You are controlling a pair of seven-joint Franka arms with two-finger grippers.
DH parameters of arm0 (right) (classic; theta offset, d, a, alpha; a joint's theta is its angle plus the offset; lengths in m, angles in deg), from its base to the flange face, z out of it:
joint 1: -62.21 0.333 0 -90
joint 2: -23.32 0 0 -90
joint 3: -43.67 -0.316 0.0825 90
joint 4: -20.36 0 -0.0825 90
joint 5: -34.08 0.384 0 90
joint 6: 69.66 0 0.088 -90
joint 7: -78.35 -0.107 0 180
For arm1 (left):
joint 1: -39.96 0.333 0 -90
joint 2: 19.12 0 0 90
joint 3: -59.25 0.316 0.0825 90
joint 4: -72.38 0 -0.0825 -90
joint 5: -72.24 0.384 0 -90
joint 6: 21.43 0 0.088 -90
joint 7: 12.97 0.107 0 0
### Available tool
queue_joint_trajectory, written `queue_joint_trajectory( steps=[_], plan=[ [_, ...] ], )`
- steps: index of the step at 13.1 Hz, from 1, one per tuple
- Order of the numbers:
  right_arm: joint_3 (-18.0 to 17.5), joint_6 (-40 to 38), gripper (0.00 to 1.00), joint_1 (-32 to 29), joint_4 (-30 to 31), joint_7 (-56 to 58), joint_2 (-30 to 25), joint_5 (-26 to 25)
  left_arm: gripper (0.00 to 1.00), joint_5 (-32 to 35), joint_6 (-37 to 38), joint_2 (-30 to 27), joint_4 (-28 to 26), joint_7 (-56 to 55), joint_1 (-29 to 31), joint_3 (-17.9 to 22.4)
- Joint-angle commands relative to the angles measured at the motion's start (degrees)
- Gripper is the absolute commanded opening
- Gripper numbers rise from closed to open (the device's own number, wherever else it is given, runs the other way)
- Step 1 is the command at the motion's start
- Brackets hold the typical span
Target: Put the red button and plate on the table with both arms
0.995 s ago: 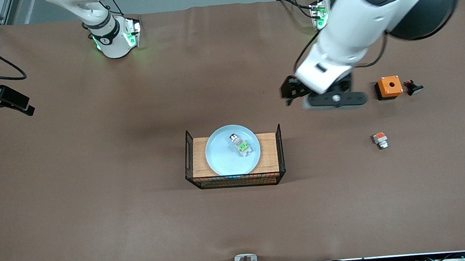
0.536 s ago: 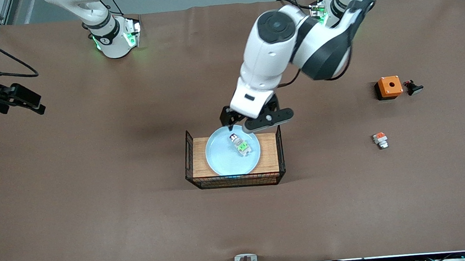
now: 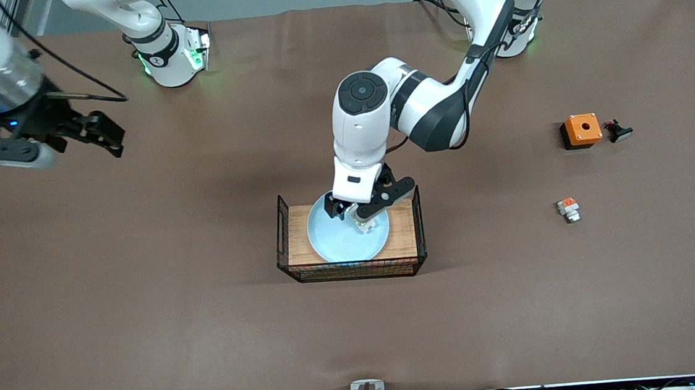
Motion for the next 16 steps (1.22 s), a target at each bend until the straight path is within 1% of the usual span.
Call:
queue_joint_trajectory(
  steps=[1, 2, 3, 6, 7, 8, 9, 10, 12, 13, 14, 15, 16],
  plan=[
    [0.39, -0.55, 0.95, 3.17, 0.06, -6.09, 0.97, 1.61, 0.86, 0.63, -0.27, 1.53, 1.79, -3.87, -0.38, 0.86],
    [0.39, -0.12, 0.95, 3.09, 0.5, -8.37, 1.24, 5.04, 0.84, 0.63, -0.27, 2.14, 1.79, -4.31, -0.38, 0.86],
    [0.39, 1.02, 0.95, 3.09, 0.94, -12.05, 1.59, 6.82, 0.83, 0.63, -0.71, 2.58, 1.88, -4.31, -0.29, 0.94],
    [0.39, 3.75, 0.95, 5.1, 2.26, -21.02, 2.03, 8.24, 0.72, 0.63, -1.15, 3.38, 1.88, -4.31, -0.55, 1.82],
    [0.39, 4.1, 0.95, 5.72, 2.26, -23.66, 2.73, 8.5, 0.65, 0.63, -1.15, 3.55, 1.88, -4.66, -0.55, 1.82],
    [0.39, 4.28, 0.97, 6.94, 2.17, -26.73, 3.0, 8.51, 0.51, 0.55, -1.24, 3.64, 1.79, -5.53, -0.47, 1.82],
    [0.3, 4.89, 0.99, 7.65, 2.17, -30.25, 3.43, 8.68, 0.43, 0.55, -1.24, 3.73, 1.79, -5.89, -0.55, 1.82],
    [0.3, 5.77, 0.99, 8.0, 2.17, -33.76, 3.7, 9.99, 0.38, 0.55, -1.24, 3.99, 1.88, -5.89, -0.55, 1.73],
    [0.39, 7.09, 0.99, 8.97, 2.26, -39.04, 4.84, 11.58, 0.11, 0.55, -1.15, 3.38, 1.88, -5.72, -0.55, 1.73],
    [0.39, 7.88, 1.0, 9.67, 2.26, -41.42, 5.19, 11.76, 0.04, 0.63, -0.54, 3.21, 1.88, -5.63, -0.47, 1.56],
    [0.39, 8.15, 1.0, 10.89, 2.17, -44.31, 6.07, 11.76, 0.01, 0.63, 0.16, 2.16, 1.88, -5.63, -0.29, 1.56],
    [0.39, 8.85, 1.0, 11.86, 2.17, -46.87, 6.77, 11.76, 0.0, 0.63, 1.73, -0.11, 1.88, -5.19, 0.06, 1.73],
    [0.39, 9.81, 1.0, 12.57, 2.26, -49.07, 7.39, 11.76, 0.0, 0.63, 5.23, -2.49, 1.88, -3.71, 0.32, 2.0]
  ],
)
